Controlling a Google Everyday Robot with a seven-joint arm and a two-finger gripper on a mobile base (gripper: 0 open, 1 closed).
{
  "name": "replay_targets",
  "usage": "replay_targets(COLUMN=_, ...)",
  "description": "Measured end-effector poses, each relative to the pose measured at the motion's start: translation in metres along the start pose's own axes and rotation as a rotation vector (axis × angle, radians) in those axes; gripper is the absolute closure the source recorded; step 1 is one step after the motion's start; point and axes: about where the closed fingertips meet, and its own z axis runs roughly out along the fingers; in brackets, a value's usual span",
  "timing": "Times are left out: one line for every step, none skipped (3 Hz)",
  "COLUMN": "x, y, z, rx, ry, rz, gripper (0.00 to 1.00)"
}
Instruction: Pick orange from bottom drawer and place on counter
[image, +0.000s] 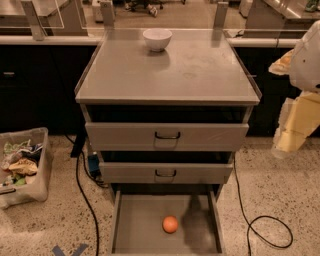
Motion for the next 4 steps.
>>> replay_targets(x=0.000, y=0.000, z=0.000, rx=0.000, ry=0.000, rz=0.000, gripper=0.00)
replay_targets(x=0.000, y=0.010, z=0.016, rx=-0.006, ry=-0.006, rz=0.011, gripper=0.00)
replay_targets(x=0.012, y=0.033, z=0.065, rx=-0.065, ry=-0.034, rz=0.093, gripper=0.00)
replay_targets(x=0.038, y=0.041, z=0.123, rx=-0.126, ry=-0.065, rz=0.201, gripper=0.00)
